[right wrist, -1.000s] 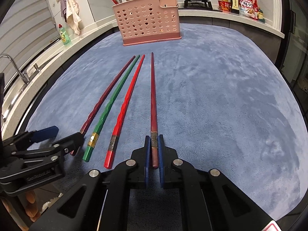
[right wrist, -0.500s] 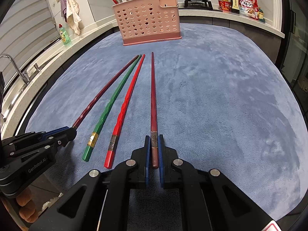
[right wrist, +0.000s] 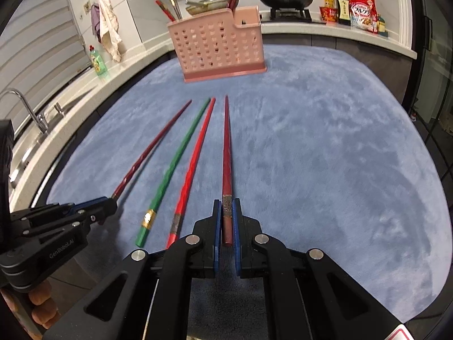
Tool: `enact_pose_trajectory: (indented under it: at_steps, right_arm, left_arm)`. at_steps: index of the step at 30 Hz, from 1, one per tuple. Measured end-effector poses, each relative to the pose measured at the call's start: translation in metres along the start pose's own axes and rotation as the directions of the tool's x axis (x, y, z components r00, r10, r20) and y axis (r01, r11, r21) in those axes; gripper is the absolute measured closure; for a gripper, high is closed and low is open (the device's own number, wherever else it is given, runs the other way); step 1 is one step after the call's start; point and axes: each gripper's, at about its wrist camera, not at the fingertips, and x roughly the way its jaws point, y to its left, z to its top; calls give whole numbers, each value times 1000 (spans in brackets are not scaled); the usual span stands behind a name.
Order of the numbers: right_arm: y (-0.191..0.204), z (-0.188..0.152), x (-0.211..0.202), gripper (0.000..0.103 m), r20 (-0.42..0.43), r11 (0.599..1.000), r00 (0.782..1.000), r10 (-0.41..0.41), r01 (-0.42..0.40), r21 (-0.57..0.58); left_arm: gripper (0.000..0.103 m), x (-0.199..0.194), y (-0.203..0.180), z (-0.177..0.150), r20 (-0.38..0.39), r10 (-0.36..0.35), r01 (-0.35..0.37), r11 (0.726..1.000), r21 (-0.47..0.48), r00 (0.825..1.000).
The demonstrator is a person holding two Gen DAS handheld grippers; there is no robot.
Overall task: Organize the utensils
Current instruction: 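Grasp a red chopstick with the left tool while the right tool carries its chopstick to the holder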
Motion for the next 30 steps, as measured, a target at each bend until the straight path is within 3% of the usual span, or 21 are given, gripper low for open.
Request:
enact_pose_trajectory:
  at_steps: [8, 14, 30]
  right_arm:
    - [-3, 37, -40, 96, 118, 1000, 993, 15, -16, 7]
    - [-4, 74, -69, 96, 225, 1000, 974, 13, -8, -21]
    - [-15, 163, -81, 96, 353, 998, 934, 54, -58, 1]
  left_arm:
    - [96, -40, 2, 28, 87, -39, 40, 999, -10, 995]
    - [96, -73, 9, 63, 185, -61, 66, 998, -22, 981]
    - [96, -95, 7, 161, 329, -2, 8, 1000, -16, 944]
